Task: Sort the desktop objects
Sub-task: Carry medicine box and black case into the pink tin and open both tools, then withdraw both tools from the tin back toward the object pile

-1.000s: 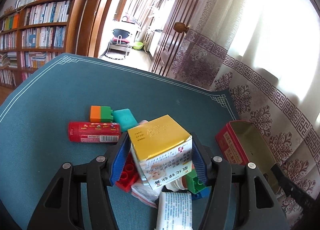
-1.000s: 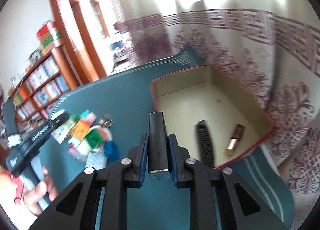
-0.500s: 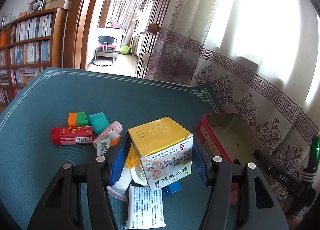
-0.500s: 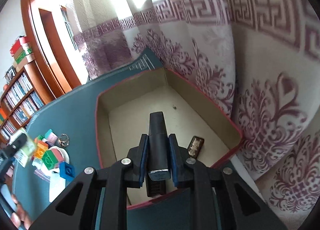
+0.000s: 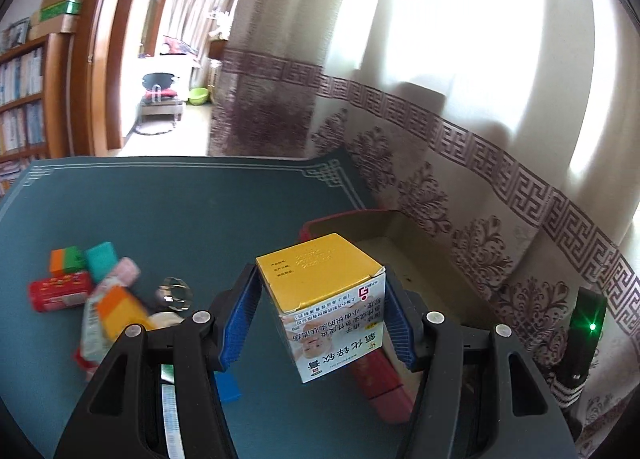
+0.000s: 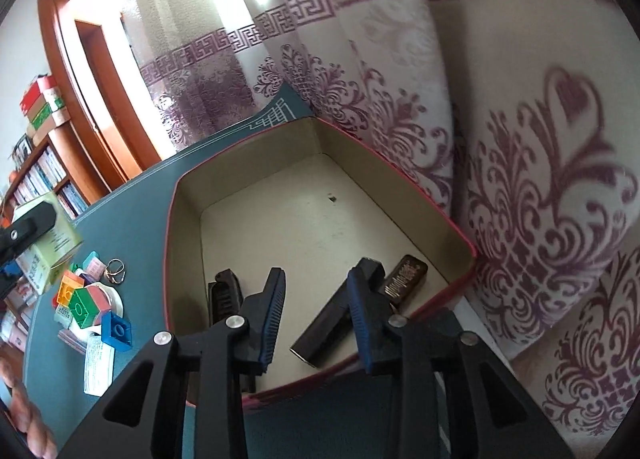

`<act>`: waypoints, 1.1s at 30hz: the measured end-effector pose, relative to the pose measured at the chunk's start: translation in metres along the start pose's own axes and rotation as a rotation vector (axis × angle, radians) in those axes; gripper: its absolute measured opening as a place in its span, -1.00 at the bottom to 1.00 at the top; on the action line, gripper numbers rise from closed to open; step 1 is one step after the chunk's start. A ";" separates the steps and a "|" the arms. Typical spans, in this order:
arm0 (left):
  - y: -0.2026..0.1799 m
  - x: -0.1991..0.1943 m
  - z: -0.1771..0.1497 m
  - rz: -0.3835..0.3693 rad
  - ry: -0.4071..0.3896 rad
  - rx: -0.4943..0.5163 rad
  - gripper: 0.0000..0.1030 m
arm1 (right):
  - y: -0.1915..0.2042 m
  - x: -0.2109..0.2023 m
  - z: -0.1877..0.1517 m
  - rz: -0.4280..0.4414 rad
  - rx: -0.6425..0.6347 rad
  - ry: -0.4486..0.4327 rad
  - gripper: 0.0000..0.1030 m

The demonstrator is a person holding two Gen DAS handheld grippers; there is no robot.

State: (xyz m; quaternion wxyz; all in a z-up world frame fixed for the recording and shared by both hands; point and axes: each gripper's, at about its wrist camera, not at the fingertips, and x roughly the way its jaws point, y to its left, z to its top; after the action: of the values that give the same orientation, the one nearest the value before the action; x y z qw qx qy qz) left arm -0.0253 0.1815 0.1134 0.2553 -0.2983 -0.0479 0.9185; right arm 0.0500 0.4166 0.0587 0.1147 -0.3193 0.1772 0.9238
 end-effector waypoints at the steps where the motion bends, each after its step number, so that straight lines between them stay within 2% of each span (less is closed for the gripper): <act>1: -0.007 0.004 0.000 -0.014 0.008 0.006 0.20 | 0.001 -0.002 -0.001 -0.005 -0.002 -0.007 -0.29; 8: -0.037 0.023 0.004 -0.094 0.046 0.034 0.20 | 0.005 -0.008 -0.004 0.002 -0.005 -0.028 -0.11; 12: -0.045 0.041 0.005 -0.152 0.127 0.017 0.37 | 0.010 -0.008 -0.005 0.000 -0.014 -0.032 -0.05; 15: -0.046 0.047 0.002 -0.171 0.170 0.002 0.39 | 0.014 -0.007 -0.007 -0.005 -0.031 -0.038 0.12; 17: -0.043 0.049 0.000 -0.163 0.179 -0.007 0.39 | 0.017 -0.010 -0.007 -0.016 -0.045 -0.051 0.33; 19: -0.038 0.049 -0.002 -0.153 0.180 -0.022 0.39 | 0.018 -0.011 -0.008 -0.024 -0.051 -0.059 0.43; 28: -0.014 0.036 -0.009 -0.048 0.135 -0.029 0.39 | 0.018 -0.011 -0.008 -0.032 -0.051 -0.069 0.52; 33: -0.004 0.026 -0.010 -0.017 0.118 -0.030 0.39 | 0.020 -0.011 -0.007 -0.047 -0.060 -0.070 0.54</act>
State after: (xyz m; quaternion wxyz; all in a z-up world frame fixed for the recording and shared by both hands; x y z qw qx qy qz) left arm -0.0361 0.1971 0.0919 0.2608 -0.3554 -0.0491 0.8962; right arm 0.0555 0.3941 0.0652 0.1328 -0.2942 0.1378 0.9364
